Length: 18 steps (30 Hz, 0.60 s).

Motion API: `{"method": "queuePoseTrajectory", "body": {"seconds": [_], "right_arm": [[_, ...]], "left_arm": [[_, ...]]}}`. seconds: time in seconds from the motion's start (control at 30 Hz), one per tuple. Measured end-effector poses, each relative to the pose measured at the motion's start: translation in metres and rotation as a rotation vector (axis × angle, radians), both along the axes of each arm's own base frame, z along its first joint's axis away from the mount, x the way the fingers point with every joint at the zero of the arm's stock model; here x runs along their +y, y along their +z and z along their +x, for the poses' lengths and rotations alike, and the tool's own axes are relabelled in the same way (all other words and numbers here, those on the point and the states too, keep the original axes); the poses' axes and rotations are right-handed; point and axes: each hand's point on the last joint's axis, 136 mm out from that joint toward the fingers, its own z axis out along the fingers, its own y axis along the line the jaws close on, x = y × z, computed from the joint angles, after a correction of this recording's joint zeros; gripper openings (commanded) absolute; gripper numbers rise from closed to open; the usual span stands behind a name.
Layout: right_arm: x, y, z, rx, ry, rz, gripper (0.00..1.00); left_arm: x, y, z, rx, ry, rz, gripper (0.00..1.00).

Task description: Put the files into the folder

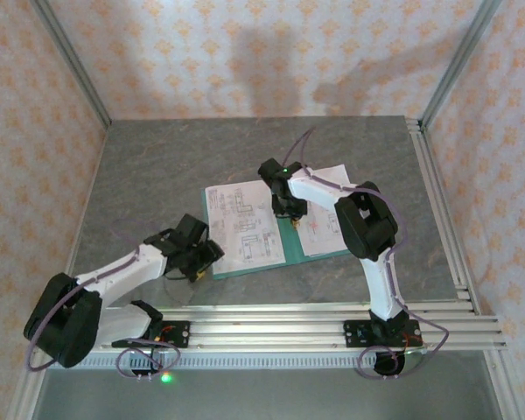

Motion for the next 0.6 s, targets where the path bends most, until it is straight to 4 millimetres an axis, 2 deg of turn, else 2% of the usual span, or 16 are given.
{"method": "queuePoseTrajectory", "body": {"seconds": [0.13, 0.27, 0.5, 0.6], "right_arm": [[0.0001, -0.0001, -0.0001, 0.013, -0.023, 0.009, 0.20], [0.0004, -0.0001, -0.0002, 0.023, -0.049, 0.014, 0.20], [0.0006, 0.0002, 0.0004, 0.034, -0.078, 0.018, 0.18], [0.0008, 0.0002, 0.0005, 0.033, -0.090, 0.021, 0.18]], "left_arm": [[-0.0025, 0.0099, 0.0043, -0.066, 0.076, -0.067, 0.70], [-0.0026, 0.0034, 0.0012, -0.060, 0.132, -0.097, 0.70], [-0.0026, 0.0038, 0.0009, -0.052, 0.185, -0.101, 0.70], [-0.0088, 0.0052, -0.0031, -0.043, 0.194, -0.116, 0.70]]}}
